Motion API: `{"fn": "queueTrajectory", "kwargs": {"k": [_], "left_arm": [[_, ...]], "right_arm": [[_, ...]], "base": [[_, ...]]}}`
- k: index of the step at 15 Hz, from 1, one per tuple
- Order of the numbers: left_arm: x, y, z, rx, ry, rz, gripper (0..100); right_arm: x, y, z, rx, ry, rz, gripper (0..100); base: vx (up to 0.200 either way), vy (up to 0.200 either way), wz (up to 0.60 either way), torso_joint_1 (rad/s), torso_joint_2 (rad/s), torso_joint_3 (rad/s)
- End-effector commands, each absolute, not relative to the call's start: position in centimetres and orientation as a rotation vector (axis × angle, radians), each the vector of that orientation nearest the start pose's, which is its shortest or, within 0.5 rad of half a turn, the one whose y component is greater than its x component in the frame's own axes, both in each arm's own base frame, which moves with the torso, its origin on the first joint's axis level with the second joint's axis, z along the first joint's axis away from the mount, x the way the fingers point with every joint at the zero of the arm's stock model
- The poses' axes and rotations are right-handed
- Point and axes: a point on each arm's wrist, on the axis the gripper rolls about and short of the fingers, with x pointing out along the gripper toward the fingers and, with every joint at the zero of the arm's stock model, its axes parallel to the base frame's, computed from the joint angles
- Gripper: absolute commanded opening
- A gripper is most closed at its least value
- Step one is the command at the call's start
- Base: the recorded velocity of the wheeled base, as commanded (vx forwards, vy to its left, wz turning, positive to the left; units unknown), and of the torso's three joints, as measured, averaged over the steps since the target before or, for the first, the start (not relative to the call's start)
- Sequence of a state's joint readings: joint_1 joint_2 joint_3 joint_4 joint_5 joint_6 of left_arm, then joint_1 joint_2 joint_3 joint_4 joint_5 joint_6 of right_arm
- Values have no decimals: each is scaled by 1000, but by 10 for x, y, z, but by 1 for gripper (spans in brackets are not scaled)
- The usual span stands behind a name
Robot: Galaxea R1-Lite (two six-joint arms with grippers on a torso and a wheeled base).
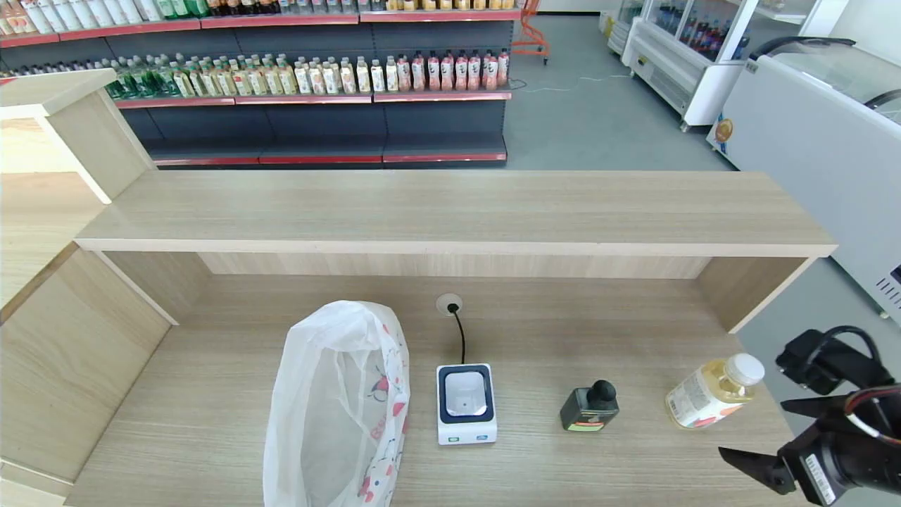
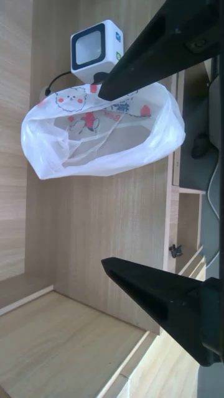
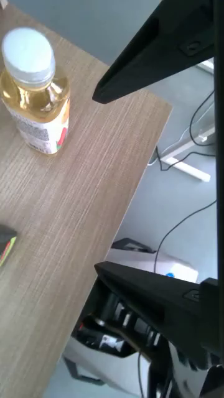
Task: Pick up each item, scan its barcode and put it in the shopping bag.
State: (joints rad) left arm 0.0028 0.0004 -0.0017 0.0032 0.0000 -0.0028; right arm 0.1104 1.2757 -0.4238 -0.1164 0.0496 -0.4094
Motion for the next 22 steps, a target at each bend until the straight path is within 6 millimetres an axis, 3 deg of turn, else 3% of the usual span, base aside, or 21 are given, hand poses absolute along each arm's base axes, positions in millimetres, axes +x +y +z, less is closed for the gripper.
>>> {"fn": "queueTrajectory", "kwargs": {"k": [1,3,8,14,22], "left_arm": [[-23,0,76,-3,2,3,100],[-23,0,76,-3,2,3,100],[-23,0,76,-3,2,3,100],[-23,0,76,-3,2,3,100],[-23,0,76,-3,2,3,100]], "right_arm": [[192,23,97,-533,858,378,100],[202,27,84,-564,855,401,100],[240,68,51,-618,755,517,100],[283,93,35,-626,705,549,100],[303,117,21,-580,671,646,100]], "base": [[0,0,0,0,0,0],[0,0,0,0,0,0],[0,0,0,0,0,0],[0,0,0,0,0,0],[0,0,0,0,0,0]]}}
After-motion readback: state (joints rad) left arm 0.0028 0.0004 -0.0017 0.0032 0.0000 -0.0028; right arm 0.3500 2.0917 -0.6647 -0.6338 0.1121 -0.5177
